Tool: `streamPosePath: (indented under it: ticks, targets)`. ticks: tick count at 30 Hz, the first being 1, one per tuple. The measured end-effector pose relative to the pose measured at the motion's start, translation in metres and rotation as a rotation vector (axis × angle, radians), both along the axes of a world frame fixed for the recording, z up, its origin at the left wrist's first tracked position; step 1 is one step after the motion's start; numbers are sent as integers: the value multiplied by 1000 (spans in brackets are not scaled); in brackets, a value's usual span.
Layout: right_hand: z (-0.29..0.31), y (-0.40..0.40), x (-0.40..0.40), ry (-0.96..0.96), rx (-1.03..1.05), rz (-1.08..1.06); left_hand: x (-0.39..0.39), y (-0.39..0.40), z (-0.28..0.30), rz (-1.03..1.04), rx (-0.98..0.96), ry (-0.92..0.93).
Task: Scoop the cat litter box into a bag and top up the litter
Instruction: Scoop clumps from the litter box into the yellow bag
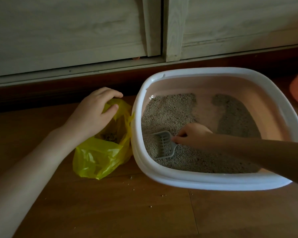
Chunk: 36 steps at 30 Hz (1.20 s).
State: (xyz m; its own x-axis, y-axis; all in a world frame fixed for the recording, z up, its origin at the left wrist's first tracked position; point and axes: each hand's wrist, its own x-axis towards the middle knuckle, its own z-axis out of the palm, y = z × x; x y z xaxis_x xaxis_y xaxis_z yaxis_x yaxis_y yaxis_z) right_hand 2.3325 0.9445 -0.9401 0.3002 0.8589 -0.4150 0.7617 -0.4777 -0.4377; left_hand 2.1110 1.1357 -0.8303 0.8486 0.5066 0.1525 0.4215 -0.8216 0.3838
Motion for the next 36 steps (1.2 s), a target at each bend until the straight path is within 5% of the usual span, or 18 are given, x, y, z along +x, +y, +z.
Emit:
streamPosePath:
  ticks: [13, 23, 36]
  targets:
    - [3, -30, 14, 303, 123, -392, -2, -3, 10, 5, 2, -15]
    - [27, -44, 29, 98, 251, -413, 9, -12, 12, -18, 9, -30]
    - [79, -36, 16, 166, 359, -391, 1, -8, 20, 12, -1, -61]
